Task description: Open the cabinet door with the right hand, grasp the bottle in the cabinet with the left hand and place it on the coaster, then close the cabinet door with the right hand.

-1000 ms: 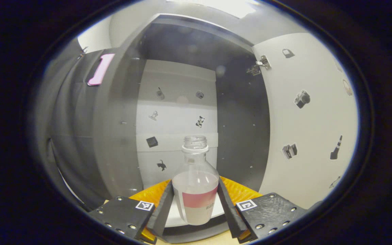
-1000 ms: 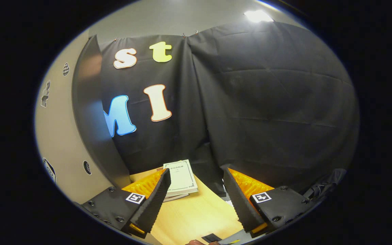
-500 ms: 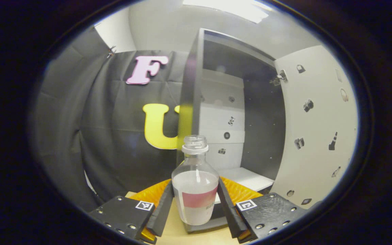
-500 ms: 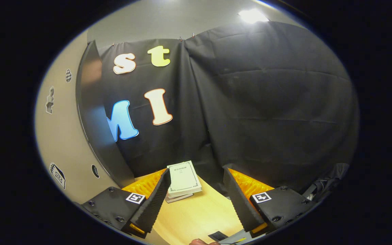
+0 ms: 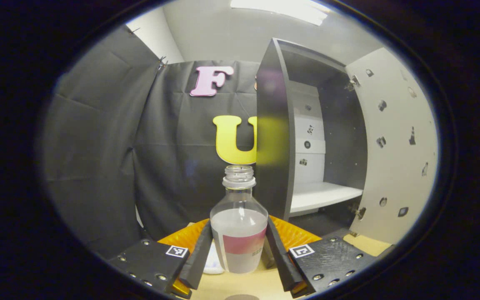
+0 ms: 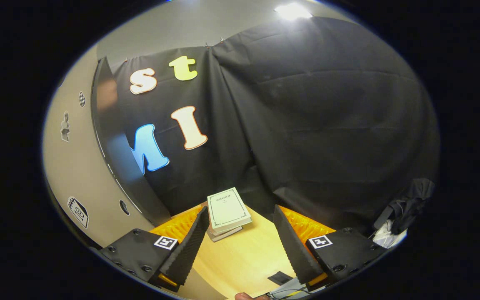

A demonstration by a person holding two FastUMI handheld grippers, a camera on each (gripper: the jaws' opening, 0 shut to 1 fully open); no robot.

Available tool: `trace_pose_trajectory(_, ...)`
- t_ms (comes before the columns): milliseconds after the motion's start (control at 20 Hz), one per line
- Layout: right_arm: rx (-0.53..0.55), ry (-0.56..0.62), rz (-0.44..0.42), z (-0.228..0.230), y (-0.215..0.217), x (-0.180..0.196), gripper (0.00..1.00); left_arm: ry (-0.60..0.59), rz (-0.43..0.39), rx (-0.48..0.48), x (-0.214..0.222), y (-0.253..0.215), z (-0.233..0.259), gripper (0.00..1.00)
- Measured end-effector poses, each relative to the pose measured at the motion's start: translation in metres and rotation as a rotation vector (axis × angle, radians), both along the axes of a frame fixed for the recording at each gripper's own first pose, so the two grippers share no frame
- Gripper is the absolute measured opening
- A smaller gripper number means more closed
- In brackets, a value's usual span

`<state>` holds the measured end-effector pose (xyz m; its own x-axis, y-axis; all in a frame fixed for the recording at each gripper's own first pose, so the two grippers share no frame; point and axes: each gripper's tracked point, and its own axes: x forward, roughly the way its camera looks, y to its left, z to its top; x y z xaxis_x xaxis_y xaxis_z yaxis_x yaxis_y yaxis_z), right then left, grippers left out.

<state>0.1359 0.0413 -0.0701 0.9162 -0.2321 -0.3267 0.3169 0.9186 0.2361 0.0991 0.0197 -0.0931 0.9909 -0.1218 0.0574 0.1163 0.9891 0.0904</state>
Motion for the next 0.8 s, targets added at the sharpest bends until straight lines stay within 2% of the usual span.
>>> trace_pose_trajectory(150, 0.058, 0.004, -0.038, -0.007, -0.003, -0.010, 0.98, 0.000, 0.006, 0.064, -0.009, 0.005, -0.045, 0.73)
trace_pose_trajectory(250, 0.064, 0.010, -0.076, -0.011, -0.011, -0.020, 0.98, 0.034, 0.004, 0.065, -0.013, 0.004, -0.078, 0.75)
trace_pose_trajectory(300, 0.066, 0.011, -0.090, -0.011, -0.013, -0.025, 0.98, 0.048, 0.007, 0.063, -0.014, 0.003, -0.091, 0.72)
trace_pose_trajectory(350, 0.062, 0.015, -0.098, -0.012, -0.016, -0.027, 0.98, 0.059, 0.007, 0.058, -0.015, 0.002, -0.104, 0.75)
trace_pose_trajectory(800, -0.164, 0.070, -0.064, -0.008, -0.018, -0.037, 0.98, 0.166, 0.036, 0.033, -0.015, -0.009, -0.209, 0.73)
